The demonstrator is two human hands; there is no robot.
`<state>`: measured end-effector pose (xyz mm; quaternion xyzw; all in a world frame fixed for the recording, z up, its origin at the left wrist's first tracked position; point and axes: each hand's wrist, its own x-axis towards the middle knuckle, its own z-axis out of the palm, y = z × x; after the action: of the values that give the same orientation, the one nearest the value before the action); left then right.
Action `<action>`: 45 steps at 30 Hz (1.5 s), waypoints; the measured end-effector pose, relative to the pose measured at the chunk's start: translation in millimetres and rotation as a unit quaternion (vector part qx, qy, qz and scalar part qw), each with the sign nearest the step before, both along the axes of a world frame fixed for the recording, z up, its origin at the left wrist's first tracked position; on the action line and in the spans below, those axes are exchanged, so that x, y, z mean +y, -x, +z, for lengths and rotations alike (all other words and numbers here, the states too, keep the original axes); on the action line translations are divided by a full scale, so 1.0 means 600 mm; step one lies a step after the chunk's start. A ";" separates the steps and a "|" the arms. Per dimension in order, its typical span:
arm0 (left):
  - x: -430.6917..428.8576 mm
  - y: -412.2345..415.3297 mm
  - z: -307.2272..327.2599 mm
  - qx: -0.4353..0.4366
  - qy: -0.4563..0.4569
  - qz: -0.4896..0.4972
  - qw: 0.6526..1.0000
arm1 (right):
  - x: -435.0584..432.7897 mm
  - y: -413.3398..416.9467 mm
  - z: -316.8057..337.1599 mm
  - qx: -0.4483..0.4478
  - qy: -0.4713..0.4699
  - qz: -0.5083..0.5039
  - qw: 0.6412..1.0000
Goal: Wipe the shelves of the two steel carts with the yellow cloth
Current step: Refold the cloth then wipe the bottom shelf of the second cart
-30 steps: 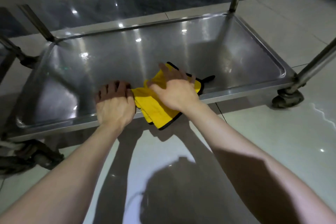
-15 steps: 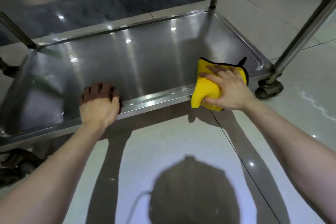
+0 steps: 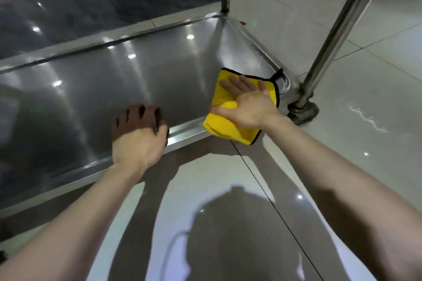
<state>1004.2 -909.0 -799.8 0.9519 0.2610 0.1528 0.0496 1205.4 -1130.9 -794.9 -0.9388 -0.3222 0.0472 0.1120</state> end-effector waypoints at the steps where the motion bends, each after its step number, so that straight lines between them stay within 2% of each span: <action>1: -0.003 -0.001 0.000 -0.002 -0.006 -0.001 1.000 | -0.012 -0.034 0.003 0.014 0.008 -0.006 1.000; 3: -0.008 -0.004 0.001 -0.006 -0.010 0.004 1.000 | -0.013 -0.099 0.006 0.029 0.022 -0.014 0.999; 6: -0.008 -0.004 0.000 -0.010 -0.013 0.004 1.000 | 0.027 -0.175 0.010 0.004 0.032 -0.022 0.999; 12: -0.010 -0.008 0.000 -0.012 -0.032 0.009 0.999 | 0.188 -0.251 0.032 0.005 0.039 -0.034 0.999; 19: -0.007 -0.008 -0.002 -0.006 -0.038 0.009 0.999 | 0.353 -0.117 0.037 -0.017 0.044 0.147 0.988; 22: -0.007 -0.006 -0.003 -0.021 -0.037 0.016 0.999 | 0.323 -0.061 0.026 -0.024 0.021 0.214 0.976; 26: -0.011 -0.004 -0.002 -0.051 0.006 0.029 0.998 | 0.212 -0.021 0.011 -0.016 0.006 0.278 0.960; 28: -0.013 -0.002 0.003 -0.054 0.025 0.026 0.998 | 0.167 -0.016 0.020 -0.016 0.036 0.261 0.965; 30: -0.013 -0.003 0.011 -0.041 0.045 0.028 0.998 | 0.145 -0.006 0.034 -0.005 0.068 0.196 0.978; 32: -0.008 -0.002 0.023 -0.044 0.100 0.024 0.994 | 0.139 0.018 0.039 0.025 0.065 0.129 0.989; 34: 0.014 0.018 0.033 -0.069 0.176 0.010 0.982 | 0.140 0.045 0.032 0.031 0.063 0.105 0.992; 35: 0.035 0.037 0.034 -0.068 0.181 0.004 0.981 | 0.140 0.054 0.030 0.030 0.066 0.101 0.992; 37: 0.096 0.096 0.030 -0.047 0.114 0.014 0.992 | 0.139 0.060 0.033 0.037 0.071 0.093 0.992; 40: 0.192 0.200 0.020 -0.022 0.005 0.084 0.996 | 0.146 0.057 0.038 0.035 0.081 0.084 0.993; 45: 0.221 0.243 0.009 0.027 -0.017 0.129 0.991 | 0.222 0.072 0.027 0.005 0.085 0.084 0.993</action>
<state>858.5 -776.6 -794.2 0.9149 0.3799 0.1362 0.0059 1162.0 -997.5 -778.8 -0.9143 -0.3942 0.0885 0.0286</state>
